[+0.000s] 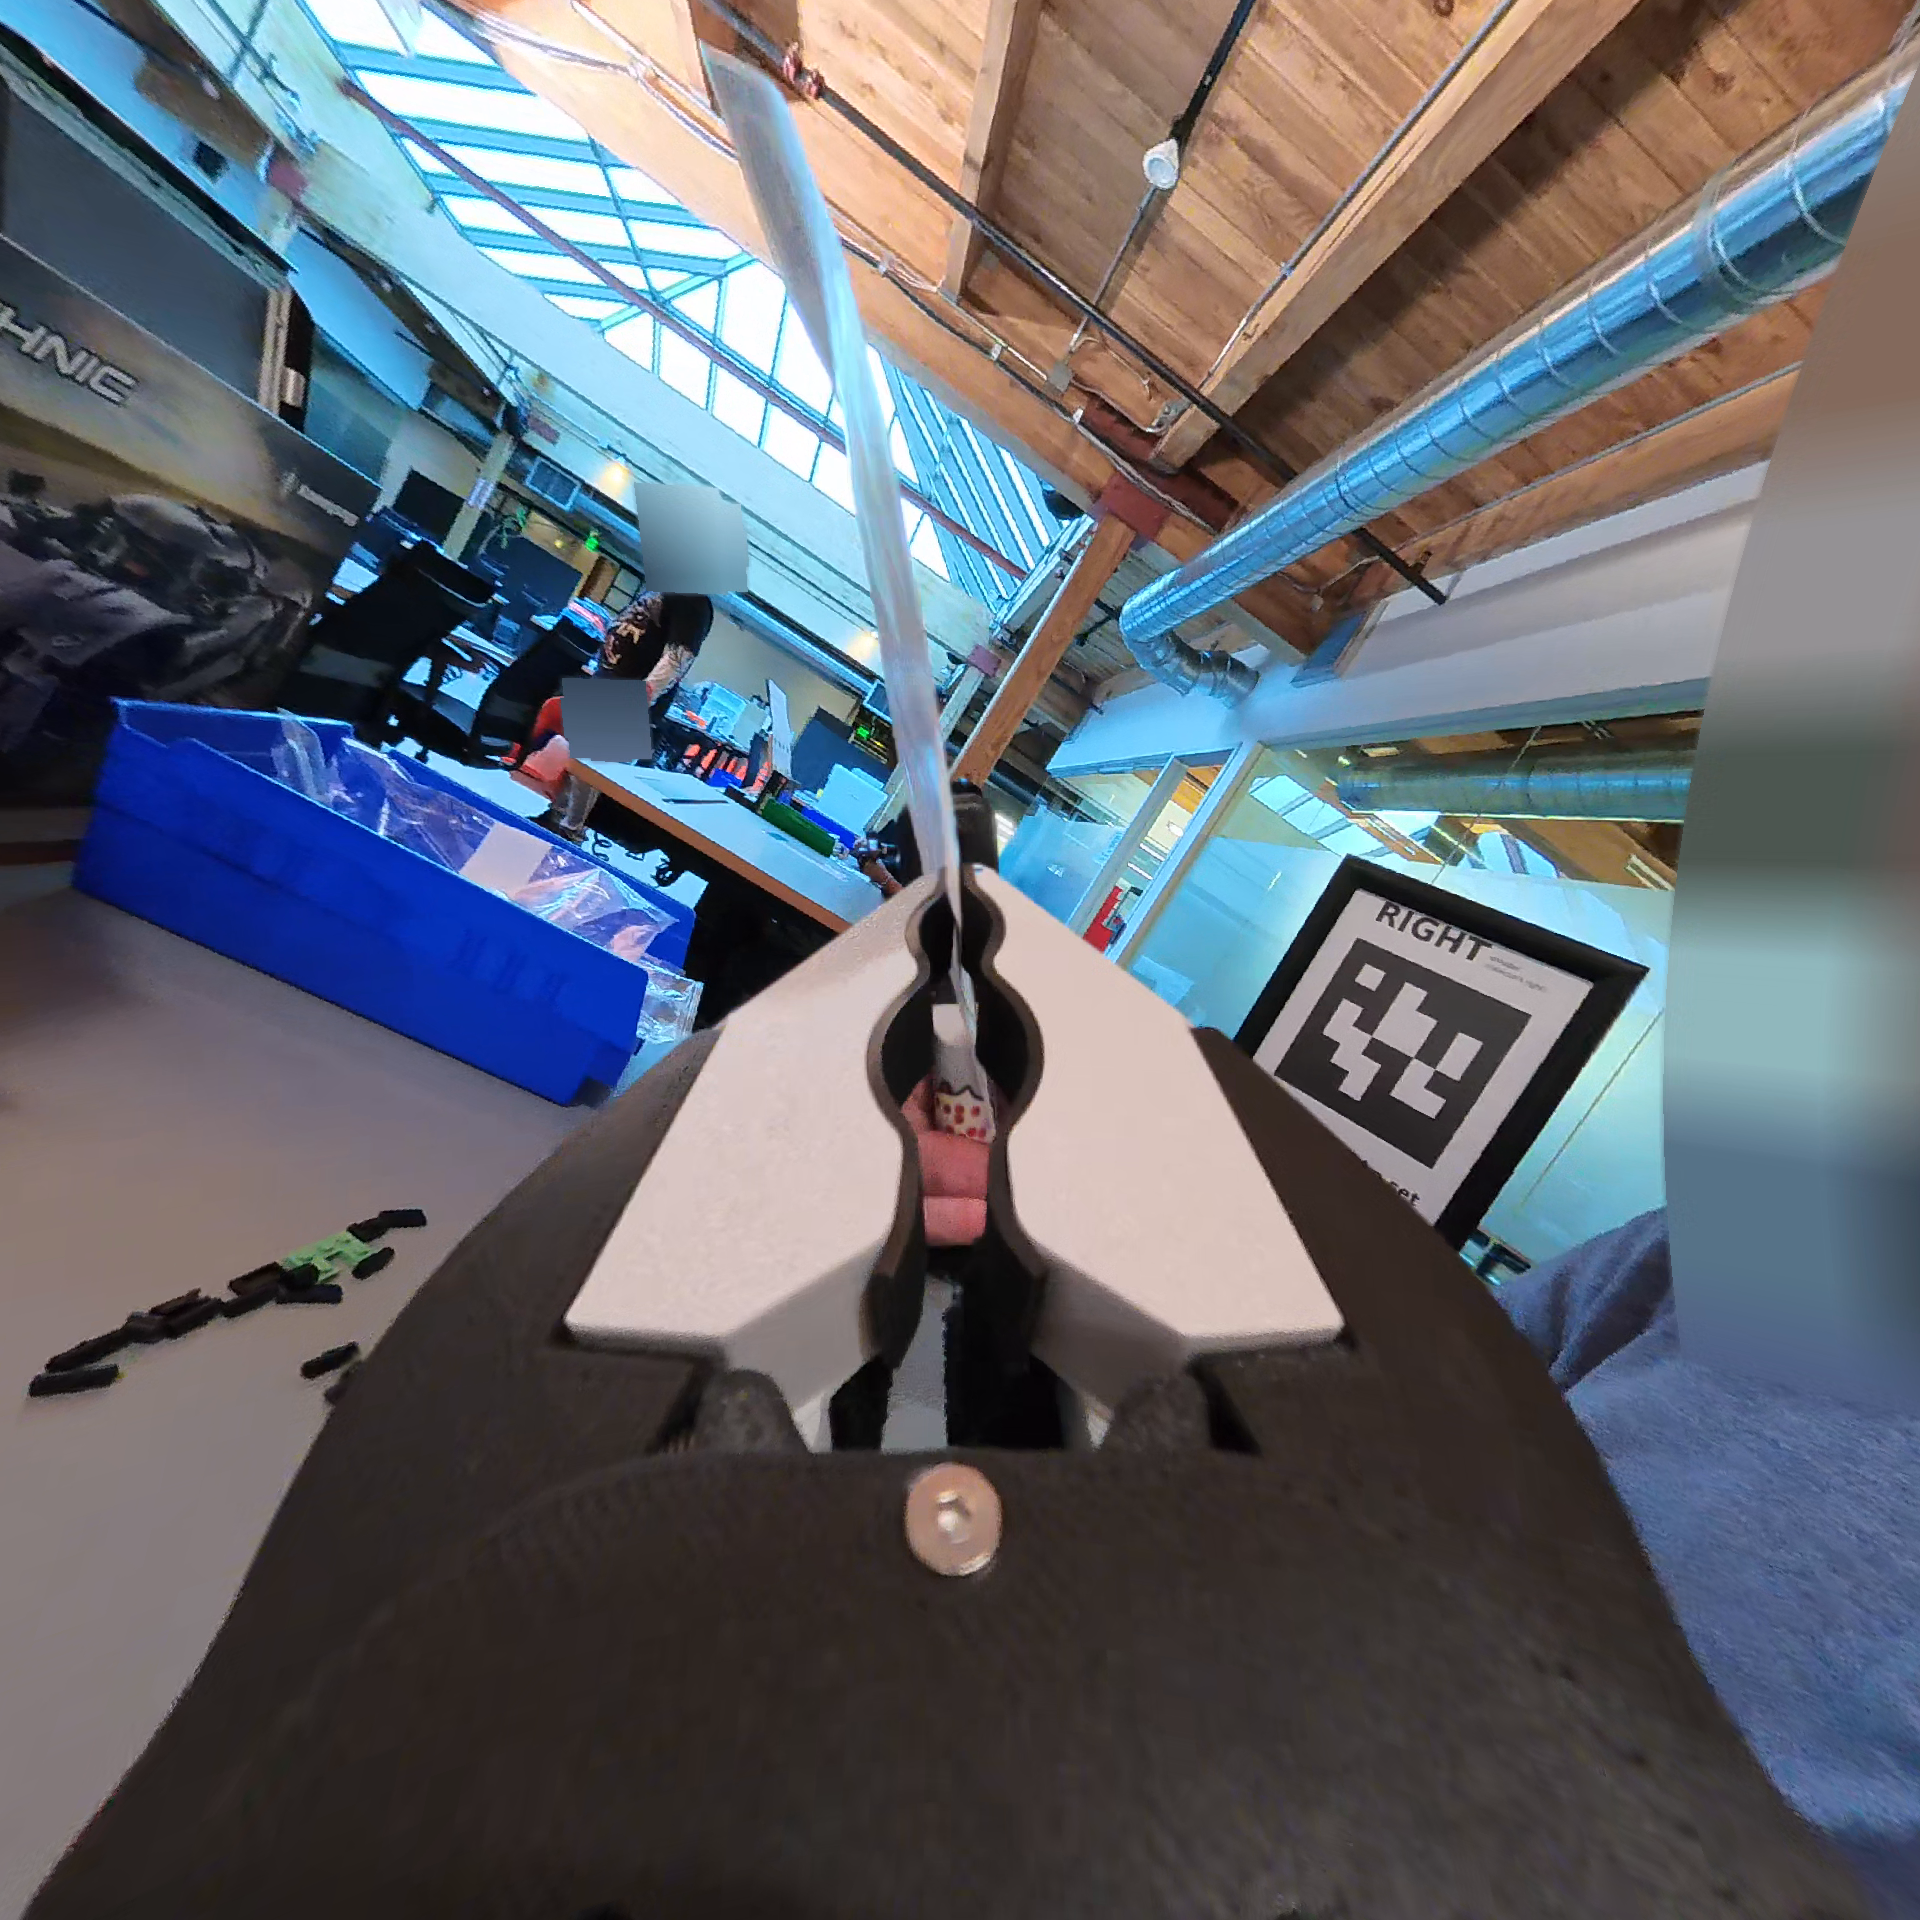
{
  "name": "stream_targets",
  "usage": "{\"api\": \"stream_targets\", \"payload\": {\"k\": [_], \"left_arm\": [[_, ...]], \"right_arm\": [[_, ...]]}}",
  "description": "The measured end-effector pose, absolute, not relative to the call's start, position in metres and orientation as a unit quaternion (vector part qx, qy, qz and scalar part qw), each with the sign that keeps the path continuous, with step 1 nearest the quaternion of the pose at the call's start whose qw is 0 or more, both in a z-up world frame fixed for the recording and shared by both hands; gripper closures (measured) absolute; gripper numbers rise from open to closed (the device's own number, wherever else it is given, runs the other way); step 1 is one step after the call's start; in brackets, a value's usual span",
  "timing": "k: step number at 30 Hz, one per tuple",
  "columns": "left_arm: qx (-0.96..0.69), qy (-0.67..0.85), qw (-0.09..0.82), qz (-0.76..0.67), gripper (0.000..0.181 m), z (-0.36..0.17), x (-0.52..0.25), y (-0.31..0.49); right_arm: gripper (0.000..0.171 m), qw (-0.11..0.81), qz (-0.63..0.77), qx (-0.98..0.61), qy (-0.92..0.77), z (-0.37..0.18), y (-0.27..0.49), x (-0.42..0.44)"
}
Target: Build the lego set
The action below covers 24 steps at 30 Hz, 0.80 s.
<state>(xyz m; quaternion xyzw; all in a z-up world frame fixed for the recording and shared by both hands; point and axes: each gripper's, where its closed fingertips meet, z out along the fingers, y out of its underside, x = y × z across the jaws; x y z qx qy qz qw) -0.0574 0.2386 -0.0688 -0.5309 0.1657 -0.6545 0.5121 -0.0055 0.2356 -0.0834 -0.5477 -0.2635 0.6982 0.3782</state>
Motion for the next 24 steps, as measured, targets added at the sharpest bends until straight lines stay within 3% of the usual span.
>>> {"api": "stream_targets", "payload": {"k": [3, 5, 6, 8, 9, 14, 16, 24], "left_arm": [[-0.536, 0.173, 0.503, -0.656, 0.181, -0.075, -0.047, 0.235], [-0.537, 0.184, 0.496, -0.657, 0.181, -0.079, -0.039, 0.23], [-0.533, 0.191, 0.496, -0.658, 0.181, -0.078, -0.038, 0.228], [-0.537, 0.204, 0.49, -0.656, 0.151, -0.078, -0.04, 0.225], [-0.534, 0.211, 0.486, -0.659, 0.149, -0.077, -0.042, 0.223], [-0.523, 0.228, 0.454, -0.685, 0.156, -0.078, -0.04, 0.215], [-0.524, 0.221, 0.457, -0.684, 0.181, -0.08, -0.037, 0.216], [-0.525, 0.169, 0.472, -0.688, 0.181, -0.081, -0.05, 0.227]], "right_arm": [[0.152, 0.387, 0.692, -0.545, -0.272, -0.08, 0.232, -0.016], [0.171, 0.396, 0.686, -0.546, -0.273, -0.077, 0.234, -0.017], [0.171, 0.391, 0.686, -0.547, -0.279, -0.077, 0.233, -0.016], [0.171, 0.373, 0.684, -0.554, -0.293, -0.08, 0.23, -0.013], [0.171, 0.369, 0.684, -0.554, -0.299, -0.079, 0.229, -0.01], [0.171, 0.3, 0.684, -0.563, -0.353, -0.086, 0.211, -0.014], [0.171, 0.29, 0.676, -0.573, -0.36, -0.091, 0.21, -0.018], [0.171, 0.332, 0.658, -0.592, -0.325, -0.093, 0.231, -0.019]]}}
